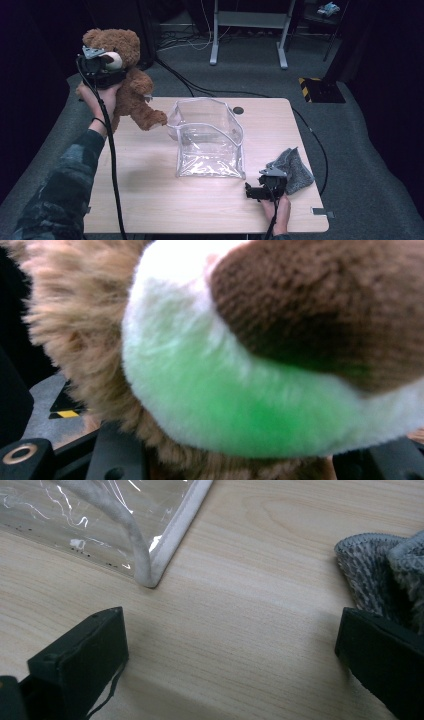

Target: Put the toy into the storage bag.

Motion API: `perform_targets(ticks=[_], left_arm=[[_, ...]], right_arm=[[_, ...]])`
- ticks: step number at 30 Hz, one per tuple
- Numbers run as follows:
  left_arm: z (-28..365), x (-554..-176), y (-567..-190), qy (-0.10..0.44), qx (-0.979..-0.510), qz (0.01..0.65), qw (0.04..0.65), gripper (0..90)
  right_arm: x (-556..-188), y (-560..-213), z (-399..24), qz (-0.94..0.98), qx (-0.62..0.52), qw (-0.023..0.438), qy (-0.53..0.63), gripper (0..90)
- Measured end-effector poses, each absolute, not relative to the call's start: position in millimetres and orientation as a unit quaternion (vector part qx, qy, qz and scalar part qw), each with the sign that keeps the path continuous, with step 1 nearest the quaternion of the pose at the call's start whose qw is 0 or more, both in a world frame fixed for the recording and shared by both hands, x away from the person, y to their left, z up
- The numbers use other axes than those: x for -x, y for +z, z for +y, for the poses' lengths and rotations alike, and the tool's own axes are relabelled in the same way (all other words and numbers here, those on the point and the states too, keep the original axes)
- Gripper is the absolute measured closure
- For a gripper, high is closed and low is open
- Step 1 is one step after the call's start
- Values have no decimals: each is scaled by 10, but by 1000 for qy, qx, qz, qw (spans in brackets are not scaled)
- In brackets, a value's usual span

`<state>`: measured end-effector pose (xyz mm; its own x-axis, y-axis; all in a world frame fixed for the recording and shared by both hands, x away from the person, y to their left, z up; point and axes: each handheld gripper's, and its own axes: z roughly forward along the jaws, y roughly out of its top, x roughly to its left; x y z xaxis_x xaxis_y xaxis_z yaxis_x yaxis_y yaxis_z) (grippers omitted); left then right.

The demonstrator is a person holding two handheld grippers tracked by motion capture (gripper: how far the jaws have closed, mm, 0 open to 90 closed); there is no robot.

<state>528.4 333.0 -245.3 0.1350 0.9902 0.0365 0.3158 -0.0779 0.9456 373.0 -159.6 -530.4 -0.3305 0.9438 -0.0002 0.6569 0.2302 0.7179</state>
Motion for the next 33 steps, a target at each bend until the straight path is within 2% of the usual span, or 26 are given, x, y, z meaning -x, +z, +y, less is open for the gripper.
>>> perform_targets(ticks=[33], left_arm=[[2537, -5410, -2215, 382, -640, 476, 466, 442]], right_arm=[[-3730, -5305, -1590, 750, -534, 225, 321, 0]])
